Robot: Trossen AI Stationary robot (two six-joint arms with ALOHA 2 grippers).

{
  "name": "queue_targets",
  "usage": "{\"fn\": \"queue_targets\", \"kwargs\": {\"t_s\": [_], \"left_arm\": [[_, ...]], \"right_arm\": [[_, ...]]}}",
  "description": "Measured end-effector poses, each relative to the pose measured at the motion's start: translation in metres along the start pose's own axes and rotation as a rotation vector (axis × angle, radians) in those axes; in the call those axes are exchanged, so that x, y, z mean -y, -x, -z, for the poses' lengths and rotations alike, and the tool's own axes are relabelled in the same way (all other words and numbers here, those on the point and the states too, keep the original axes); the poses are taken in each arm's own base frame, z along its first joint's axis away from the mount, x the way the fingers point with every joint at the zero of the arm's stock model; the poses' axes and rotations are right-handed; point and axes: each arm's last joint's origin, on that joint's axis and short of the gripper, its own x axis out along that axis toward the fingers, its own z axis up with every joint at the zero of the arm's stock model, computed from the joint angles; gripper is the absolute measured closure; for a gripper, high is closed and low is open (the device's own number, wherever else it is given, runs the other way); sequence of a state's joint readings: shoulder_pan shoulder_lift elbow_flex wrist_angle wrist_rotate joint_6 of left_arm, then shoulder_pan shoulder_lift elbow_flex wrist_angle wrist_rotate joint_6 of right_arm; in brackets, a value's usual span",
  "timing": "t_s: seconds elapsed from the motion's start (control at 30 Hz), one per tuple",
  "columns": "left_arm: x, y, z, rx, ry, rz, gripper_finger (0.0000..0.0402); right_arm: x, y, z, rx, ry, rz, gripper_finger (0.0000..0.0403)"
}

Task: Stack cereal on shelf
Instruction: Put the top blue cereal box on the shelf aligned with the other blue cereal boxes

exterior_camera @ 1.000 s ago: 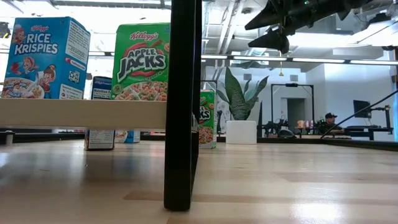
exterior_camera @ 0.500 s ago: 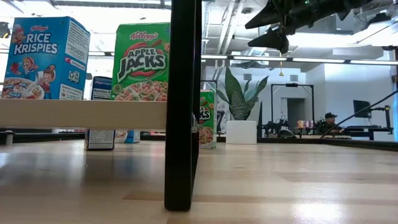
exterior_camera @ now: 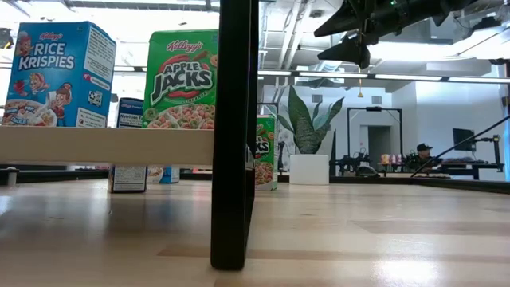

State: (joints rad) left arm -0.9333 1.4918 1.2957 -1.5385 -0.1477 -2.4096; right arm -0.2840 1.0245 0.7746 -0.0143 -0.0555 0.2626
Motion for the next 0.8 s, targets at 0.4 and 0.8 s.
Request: {"fn": "queue_targets", "kwargs": {"t_s": [0.4,0.8], "left_arm": [[0.001,-0.003,0.0009,0.016,0.002,0.012,0.0083],[0.0005,-0.0044,0.0043,0.007,0.002,-0.013,0.0083]], "right_arm": [[0.0,0.0,0.0,-0.001,0.0,-0.001,0.0085],[-0.0007,0.0,0.0002,-0.006,0.001,-0.022,0.0085]]}}
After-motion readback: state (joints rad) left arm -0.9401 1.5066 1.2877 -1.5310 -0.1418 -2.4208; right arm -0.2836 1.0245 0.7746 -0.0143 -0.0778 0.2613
